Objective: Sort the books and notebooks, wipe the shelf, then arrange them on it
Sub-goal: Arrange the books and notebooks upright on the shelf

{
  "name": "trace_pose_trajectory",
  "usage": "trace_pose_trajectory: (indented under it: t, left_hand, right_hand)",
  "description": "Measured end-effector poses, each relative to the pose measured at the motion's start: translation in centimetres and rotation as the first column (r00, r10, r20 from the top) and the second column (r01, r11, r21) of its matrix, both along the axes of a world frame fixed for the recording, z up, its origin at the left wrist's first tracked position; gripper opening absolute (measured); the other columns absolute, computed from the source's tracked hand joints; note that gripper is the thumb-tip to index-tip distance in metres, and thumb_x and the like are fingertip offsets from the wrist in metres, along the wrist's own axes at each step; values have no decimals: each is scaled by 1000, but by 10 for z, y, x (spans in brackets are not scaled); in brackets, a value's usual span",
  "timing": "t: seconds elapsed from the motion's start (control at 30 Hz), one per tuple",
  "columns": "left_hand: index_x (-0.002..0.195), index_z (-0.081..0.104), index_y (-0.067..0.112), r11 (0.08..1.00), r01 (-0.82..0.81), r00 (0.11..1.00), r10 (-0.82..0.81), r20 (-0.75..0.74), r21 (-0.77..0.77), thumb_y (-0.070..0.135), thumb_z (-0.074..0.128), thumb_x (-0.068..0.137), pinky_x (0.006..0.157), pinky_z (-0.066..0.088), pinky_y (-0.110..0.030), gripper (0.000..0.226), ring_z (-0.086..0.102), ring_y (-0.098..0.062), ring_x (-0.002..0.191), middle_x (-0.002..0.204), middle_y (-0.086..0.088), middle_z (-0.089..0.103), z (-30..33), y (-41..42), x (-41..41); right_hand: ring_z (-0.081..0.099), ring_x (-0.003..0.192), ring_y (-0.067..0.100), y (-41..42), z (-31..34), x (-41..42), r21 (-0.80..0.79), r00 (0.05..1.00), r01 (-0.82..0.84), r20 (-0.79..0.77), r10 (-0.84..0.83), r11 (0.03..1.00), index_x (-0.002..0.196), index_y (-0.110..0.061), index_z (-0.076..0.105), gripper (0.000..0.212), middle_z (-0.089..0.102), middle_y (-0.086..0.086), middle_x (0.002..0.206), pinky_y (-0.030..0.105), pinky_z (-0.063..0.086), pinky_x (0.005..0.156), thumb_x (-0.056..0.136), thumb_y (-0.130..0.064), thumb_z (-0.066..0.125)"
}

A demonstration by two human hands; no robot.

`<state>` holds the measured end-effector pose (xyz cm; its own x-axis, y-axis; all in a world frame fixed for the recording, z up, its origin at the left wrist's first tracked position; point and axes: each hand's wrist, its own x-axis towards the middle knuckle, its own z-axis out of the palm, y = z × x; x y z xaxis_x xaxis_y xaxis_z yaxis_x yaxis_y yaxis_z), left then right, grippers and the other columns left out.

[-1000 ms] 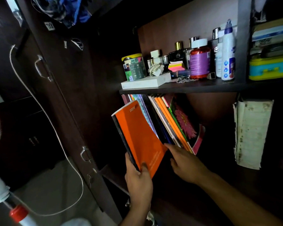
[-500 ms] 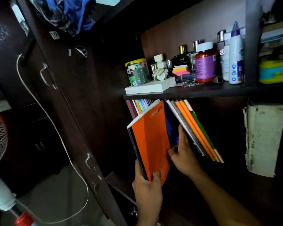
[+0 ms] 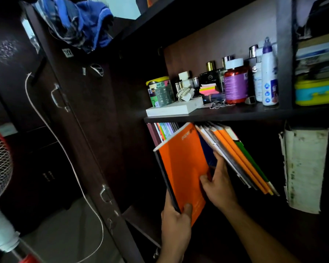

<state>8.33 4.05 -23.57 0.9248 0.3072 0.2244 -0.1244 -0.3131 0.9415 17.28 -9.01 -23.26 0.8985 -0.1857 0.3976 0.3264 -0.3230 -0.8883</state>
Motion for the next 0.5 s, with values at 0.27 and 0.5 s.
trace_pose_trajectory:
  t: [0.27, 0.5]
  left_hand:
    - [148, 40, 42, 998, 30, 999, -27, 46, -64, 8, 62, 96, 107, 49, -35, 67, 64, 1, 114, 128, 21, 66, 0, -6, 17]
    - [126, 38, 59, 997, 51, 994, -56, 94, 51, 34, 63, 90, 97, 55, -37, 51, 68, -11, 109, 124, 14, 67, 10, -36, 80]
  right_hand:
    - [43, 136, 23, -6, 3, -1, 48, 998, 56, -5, -56, 997, 153, -28, 23, 80, 36, 3, 154, 45, 41, 106, 88, -11, 65]
    - [43, 139, 24, -1, 0, 4, -1, 998, 53, 27, -53, 999, 154, -21, 30, 78, 40, 5, 155, 39, 39, 113, 87, -13, 69]
